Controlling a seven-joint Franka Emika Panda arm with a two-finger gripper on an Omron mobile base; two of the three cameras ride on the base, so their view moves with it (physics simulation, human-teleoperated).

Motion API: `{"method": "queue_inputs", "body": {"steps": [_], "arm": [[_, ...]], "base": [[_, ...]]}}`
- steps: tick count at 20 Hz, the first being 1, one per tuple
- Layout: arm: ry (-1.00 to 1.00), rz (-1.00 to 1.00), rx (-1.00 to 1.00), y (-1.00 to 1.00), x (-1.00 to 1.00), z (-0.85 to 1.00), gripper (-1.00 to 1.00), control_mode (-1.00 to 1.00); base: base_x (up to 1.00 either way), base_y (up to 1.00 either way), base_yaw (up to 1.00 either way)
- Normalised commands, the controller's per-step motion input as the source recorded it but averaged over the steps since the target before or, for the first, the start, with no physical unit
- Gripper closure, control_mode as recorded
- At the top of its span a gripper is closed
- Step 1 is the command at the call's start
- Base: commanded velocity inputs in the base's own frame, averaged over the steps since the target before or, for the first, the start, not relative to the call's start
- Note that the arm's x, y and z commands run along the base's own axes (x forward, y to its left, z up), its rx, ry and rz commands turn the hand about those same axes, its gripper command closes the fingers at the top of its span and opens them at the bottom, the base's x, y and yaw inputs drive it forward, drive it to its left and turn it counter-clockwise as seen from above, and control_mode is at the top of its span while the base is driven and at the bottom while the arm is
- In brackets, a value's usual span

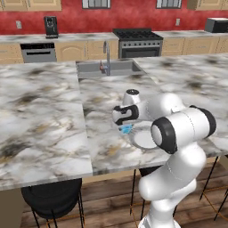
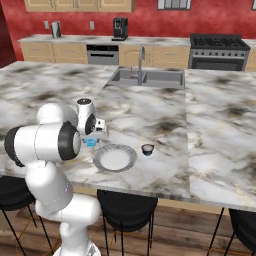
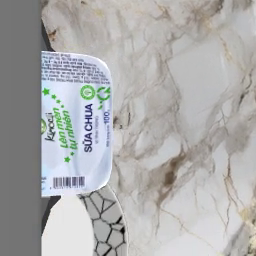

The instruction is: Place two yogurt containers on each plate.

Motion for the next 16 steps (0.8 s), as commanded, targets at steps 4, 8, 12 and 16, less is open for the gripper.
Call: {"method": "queue_inputs", "body": {"steps": [4, 8, 12, 16], "arm": [[0.01, -0.08, 0.00, -0.72, -0.32, 0.00, 1.00, -1.00], [0.01, -0.05, 0.00, -0.33, -0.15, 0.00, 1.00, -1.00], [0.05, 0.00, 0.00, -0.01, -0.01, -0.05, 1.00, -1.00], [0.00, 0.00, 0.00, -0.16, 0.00, -0.15, 1.00, -1.00]], "base": [[0.00, 0.00, 0.00], [0.00, 0.00, 0.00], [0.00, 0.00, 0.00], [0.00, 0.00, 0.00]]}}
